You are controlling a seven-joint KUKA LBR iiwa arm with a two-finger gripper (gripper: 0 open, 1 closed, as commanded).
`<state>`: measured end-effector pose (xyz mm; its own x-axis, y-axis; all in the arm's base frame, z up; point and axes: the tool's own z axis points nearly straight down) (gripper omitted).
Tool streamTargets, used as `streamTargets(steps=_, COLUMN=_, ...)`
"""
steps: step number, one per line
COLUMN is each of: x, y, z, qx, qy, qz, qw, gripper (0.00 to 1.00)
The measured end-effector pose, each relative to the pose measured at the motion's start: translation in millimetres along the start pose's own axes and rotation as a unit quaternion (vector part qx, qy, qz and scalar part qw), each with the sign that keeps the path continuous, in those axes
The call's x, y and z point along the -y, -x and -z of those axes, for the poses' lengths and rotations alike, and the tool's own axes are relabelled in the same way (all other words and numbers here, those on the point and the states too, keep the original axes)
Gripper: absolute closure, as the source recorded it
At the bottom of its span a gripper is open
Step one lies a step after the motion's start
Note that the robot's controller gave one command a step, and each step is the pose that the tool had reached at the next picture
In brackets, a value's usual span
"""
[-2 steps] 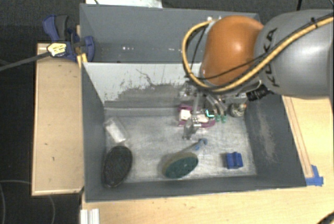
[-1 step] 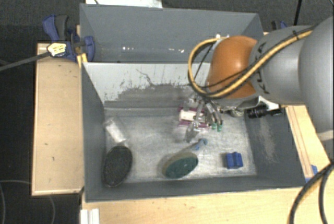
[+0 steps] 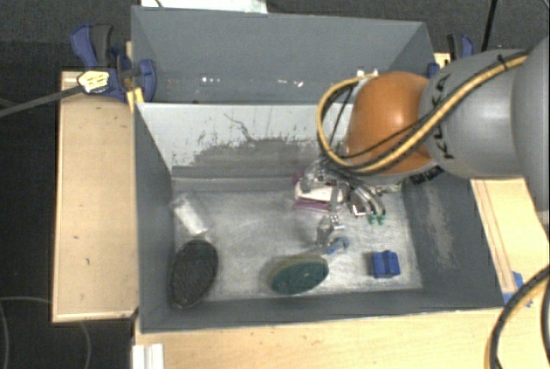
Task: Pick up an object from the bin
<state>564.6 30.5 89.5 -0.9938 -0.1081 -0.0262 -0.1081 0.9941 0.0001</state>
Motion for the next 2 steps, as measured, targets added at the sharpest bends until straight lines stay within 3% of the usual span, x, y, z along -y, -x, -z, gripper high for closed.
streamTargets(steps=1, x=-24, y=-81.2, z=31, qx=-0.0112, qy=0.001, qz=0.051, qw=0.9986, gripper=0.00)
streamTargets(steps=2, x=-66, y=-72.4, z=-15, qx=-0.0074, qy=0.001, qz=0.122, qw=0.9925, gripper=0.00)
